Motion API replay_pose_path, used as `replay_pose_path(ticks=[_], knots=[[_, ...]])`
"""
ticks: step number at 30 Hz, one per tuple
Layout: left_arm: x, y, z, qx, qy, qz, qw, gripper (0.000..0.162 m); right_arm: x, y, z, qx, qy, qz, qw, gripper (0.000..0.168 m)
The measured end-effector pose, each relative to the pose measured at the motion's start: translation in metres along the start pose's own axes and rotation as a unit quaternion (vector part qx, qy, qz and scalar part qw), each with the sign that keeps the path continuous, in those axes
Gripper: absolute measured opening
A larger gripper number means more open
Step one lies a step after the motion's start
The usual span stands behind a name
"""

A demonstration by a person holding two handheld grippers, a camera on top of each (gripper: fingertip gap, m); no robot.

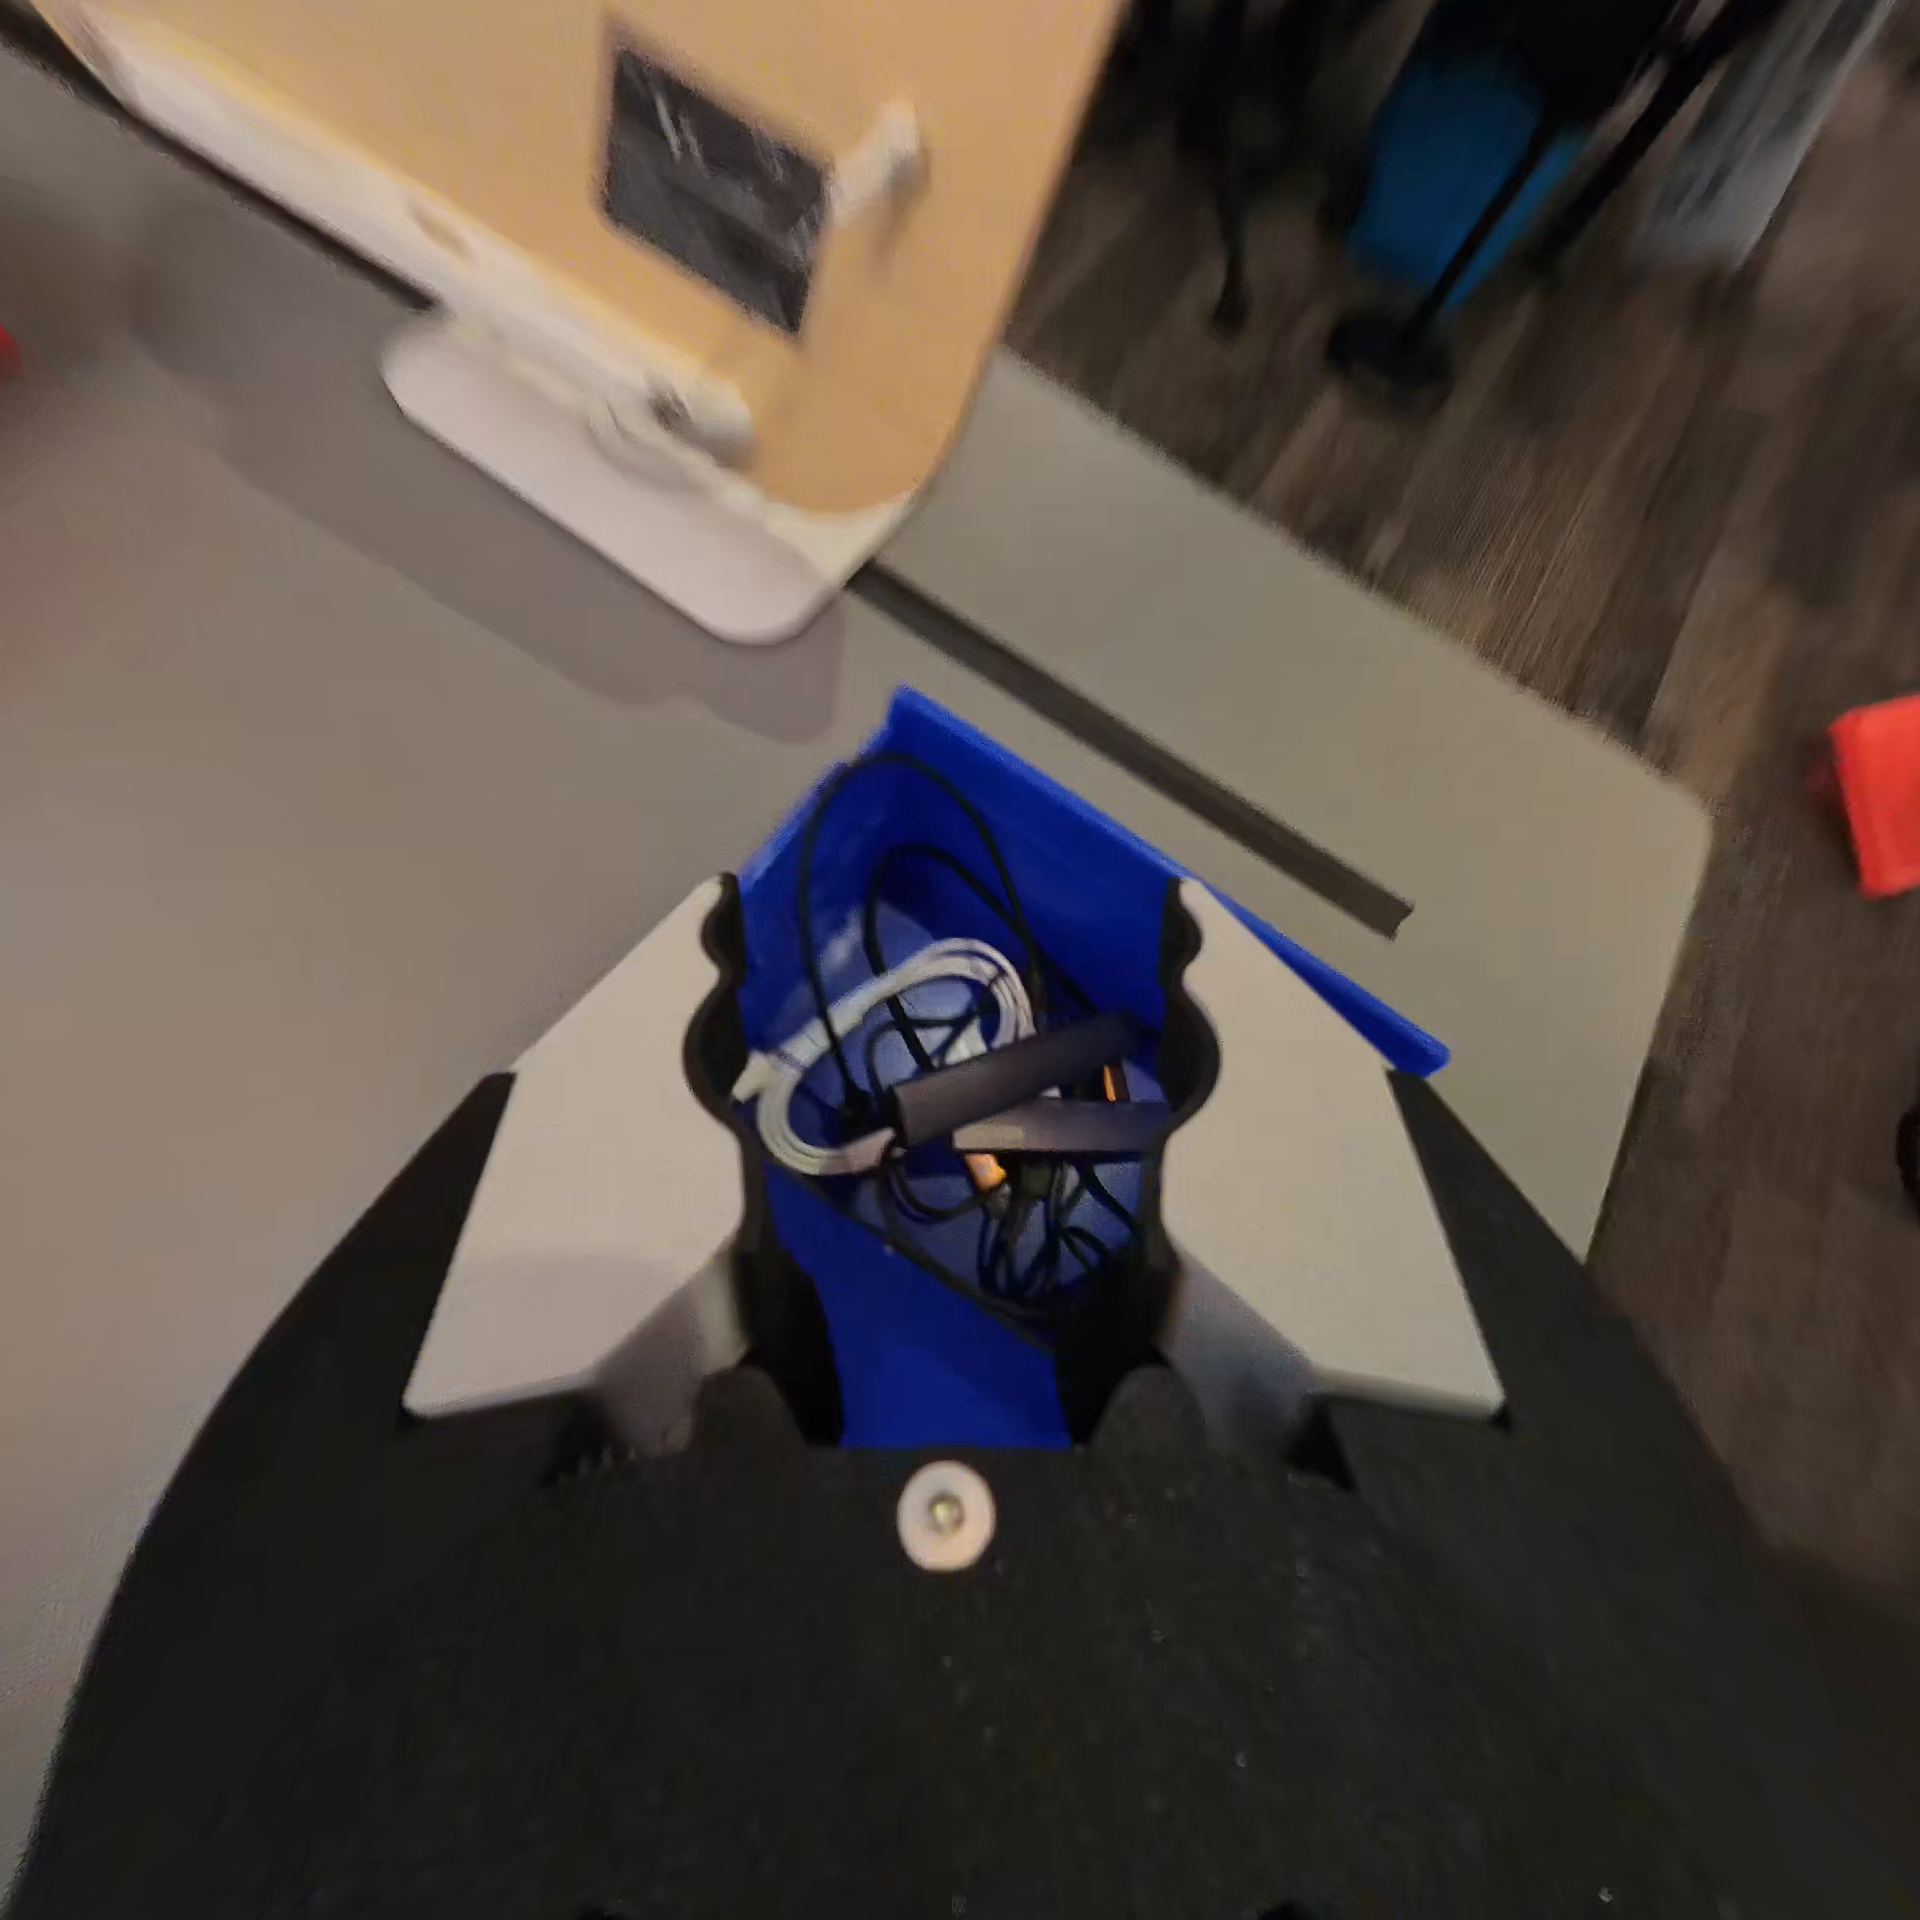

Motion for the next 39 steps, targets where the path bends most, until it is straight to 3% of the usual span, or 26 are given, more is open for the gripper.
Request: replay_pose_path(ticks=[3, 6, 10, 11, 13, 15, 19, 25, 39], knots=[[0.017, 0.026, -0.008, 0.022, -0.042, -0.066, 0.997, 0.051, 0.051, 0.03, 0.014, -0.026, -0.106, 0.024, 0.994, 0.077], [0.027, 0.05, -0.003, 0.047, -0.041, -0.118, 0.991, 0.044, 0.072, 0.065, 0.065, -0.079, -0.187, 0.062, 0.977, 0.076], [0.023, 0.075, 0.018, 0.079, 0.027, -0.127, 0.988, 0.046, 0.063, 0.117, 0.155, -0.173, -0.25, 0.083, 0.949, 0.073], [0.021, 0.08, 0.023, 0.087, 0.041, -0.129, 0.987, 0.046, 0.058, 0.126, 0.177, -0.197, -0.263, 0.093, 0.94, 0.066], [0.017, 0.085, 0.031, 0.093, 0.069, -0.126, 0.985, 0.047, 0.04, 0.144, 0.208, -0.219, -0.232, 0.068, 0.945, 0.065], [0.014, 0.091, 0.033, 0.095, 0.075, -0.143, 0.982, 0.046, 0.037, 0.154, 0.211, -0.216, -0.208, 0.028, 0.954, 0.066], [0.017, 0.101, 0.028, 0.094, 0.066, -0.177, 0.978, 0.044, 0.035, 0.138, 0.214, -0.19, -0.178, 0.084, 0.962, 0.065], [0.011, 0.101, 0.034, 0.111, 0.081, -0.161, 0.977, 0.043, 0.025, 0.113, 0.225, -0.244, -0.154, 0.086, 0.954, 0.066], [0.008, 0.087, 0.036, 0.08, 0.089, -0.148, 0.982, 0.043, 0.022, 0.112, 0.221, -0.228, -0.15, 0.096, 0.957, 0.066]])
Point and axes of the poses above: each gripper's, where its closed fingertips meet, x back along the fingers, z out of its underside, y = z × x across the jaws, the point moved 5 cm from there along x, back along the fingers, and after that the axes turned 10 degrees about y, right-handed, at the moved point
